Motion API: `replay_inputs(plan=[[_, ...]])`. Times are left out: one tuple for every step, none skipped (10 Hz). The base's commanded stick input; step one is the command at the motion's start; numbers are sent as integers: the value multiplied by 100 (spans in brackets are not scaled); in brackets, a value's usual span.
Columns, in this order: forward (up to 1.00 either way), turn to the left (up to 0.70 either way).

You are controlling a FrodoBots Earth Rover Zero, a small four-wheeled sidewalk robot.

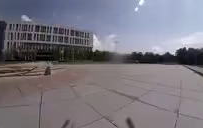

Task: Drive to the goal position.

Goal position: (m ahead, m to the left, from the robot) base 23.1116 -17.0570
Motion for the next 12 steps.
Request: replay_inputs(plan=[[70,-30],[70,-29],[70,-27],[70,-10],[70,0],[70,0],[70,0],[70,0],[70,0],[70,0],[70,0],[70,0]])
